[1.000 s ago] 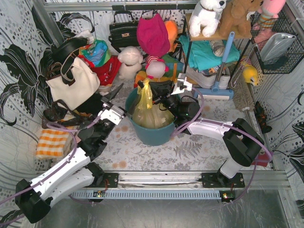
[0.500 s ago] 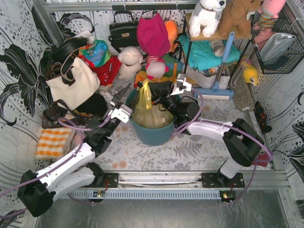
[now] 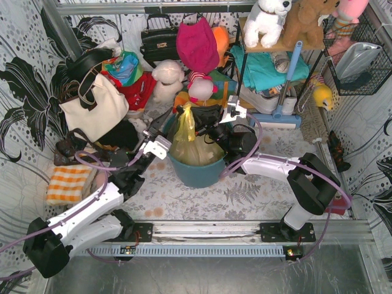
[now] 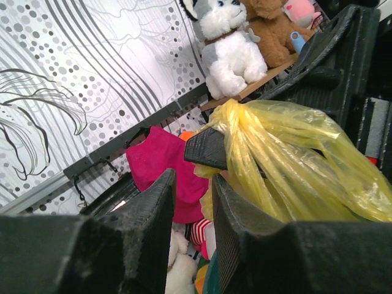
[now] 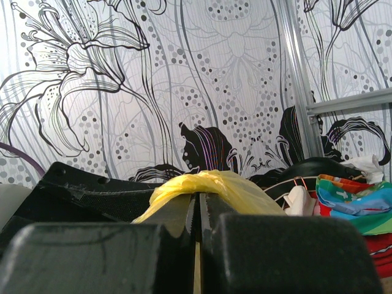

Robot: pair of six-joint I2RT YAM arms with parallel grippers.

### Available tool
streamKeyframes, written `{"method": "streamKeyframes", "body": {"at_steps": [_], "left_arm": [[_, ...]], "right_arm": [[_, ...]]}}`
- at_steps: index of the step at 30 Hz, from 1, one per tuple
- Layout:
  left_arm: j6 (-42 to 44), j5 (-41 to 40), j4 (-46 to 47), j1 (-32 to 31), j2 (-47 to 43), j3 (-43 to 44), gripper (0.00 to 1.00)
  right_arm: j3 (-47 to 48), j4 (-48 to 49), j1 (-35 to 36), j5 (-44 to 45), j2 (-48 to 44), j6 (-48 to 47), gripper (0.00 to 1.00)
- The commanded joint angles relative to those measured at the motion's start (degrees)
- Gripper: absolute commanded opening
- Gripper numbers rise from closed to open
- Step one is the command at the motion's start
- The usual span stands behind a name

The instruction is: Tie the trash bag

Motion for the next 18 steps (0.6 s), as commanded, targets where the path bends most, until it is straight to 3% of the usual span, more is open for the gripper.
{"method": "streamKeyframes", "body": {"at_steps": [1, 8, 18], "left_arm": [[0.36, 2.51, 2.29, -0.12, -0.31, 1.40, 0.38], [-0.09, 4.88, 2.13, 0.14, 0.01, 0.91, 0.38], [-4.86, 14.29, 3.57, 5.65, 1.54, 1.62, 0.34]], "right_arm": [[1.00, 4.86, 0.51, -0.17, -0.66, 0.04, 0.00], [0.87, 4.84, 0.51, -0.04, -0.83, 0.08, 0.00], [0.69, 5.04, 0.93, -0.45, -0.97, 0.29, 0.00]]}}
